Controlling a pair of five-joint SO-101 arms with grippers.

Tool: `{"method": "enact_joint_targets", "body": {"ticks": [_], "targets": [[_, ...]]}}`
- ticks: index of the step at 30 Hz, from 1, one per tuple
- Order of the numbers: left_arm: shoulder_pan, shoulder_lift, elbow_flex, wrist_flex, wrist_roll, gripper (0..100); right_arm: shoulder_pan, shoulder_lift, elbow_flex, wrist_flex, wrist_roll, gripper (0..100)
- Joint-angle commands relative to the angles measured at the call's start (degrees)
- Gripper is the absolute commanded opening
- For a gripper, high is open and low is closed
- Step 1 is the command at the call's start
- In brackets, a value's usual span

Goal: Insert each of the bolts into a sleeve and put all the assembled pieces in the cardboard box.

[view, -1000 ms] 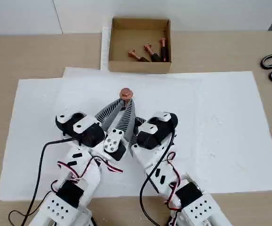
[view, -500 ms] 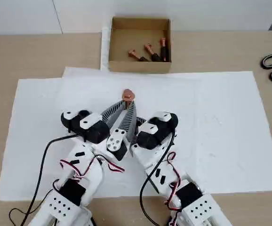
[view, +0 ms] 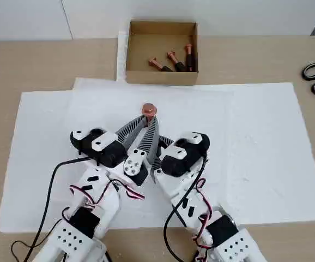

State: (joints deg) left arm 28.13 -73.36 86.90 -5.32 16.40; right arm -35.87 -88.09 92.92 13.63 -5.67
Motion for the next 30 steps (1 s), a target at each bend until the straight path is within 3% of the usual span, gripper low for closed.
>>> {"method": "enact_joint_targets", "body": {"ticks": [1,18,25,30], "targets": [[-0.1,0.1,-0.4,-1.4,-0.1,1,-0.2,-2.5,-0.7,0.5,-0.4,0.4],[3.8,0.0,-0.3,2.1,-0.3,1,-0.8,-2.5,-0.6,0.4,-0.4,0.4],[3.8,-0.4,-0.6,9.1,-0.4,1,-0.7,-2.5,-0.6,0.3,-0.4,0.4],[3.9,-0.4,-0.7,11.3,-4.7,1,-0.7,-2.5,-0.6,0.3,-0.4,0.4]]}}
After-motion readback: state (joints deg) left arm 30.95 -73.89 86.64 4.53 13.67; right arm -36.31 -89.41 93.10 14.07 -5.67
